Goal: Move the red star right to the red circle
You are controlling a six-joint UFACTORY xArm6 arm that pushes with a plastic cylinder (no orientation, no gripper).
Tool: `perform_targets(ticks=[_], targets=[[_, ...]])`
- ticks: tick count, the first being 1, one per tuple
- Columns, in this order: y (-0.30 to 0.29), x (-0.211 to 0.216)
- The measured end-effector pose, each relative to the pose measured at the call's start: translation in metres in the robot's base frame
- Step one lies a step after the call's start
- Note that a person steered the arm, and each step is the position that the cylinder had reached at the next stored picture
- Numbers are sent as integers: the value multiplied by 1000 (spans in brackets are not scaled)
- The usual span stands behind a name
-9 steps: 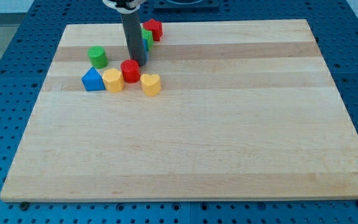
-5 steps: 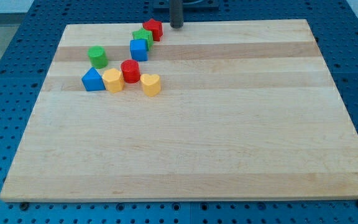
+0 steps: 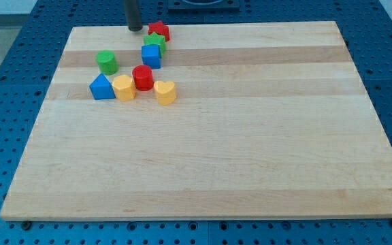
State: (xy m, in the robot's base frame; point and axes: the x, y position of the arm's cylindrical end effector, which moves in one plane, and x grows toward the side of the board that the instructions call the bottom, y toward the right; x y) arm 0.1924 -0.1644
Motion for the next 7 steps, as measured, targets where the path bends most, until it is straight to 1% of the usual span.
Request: perform_targets(ticks=[1, 2, 3, 4, 5, 6, 7], targets=[[20, 10], [106, 42], [148, 54], [151, 48], [183, 57], [196, 82], [150, 117]])
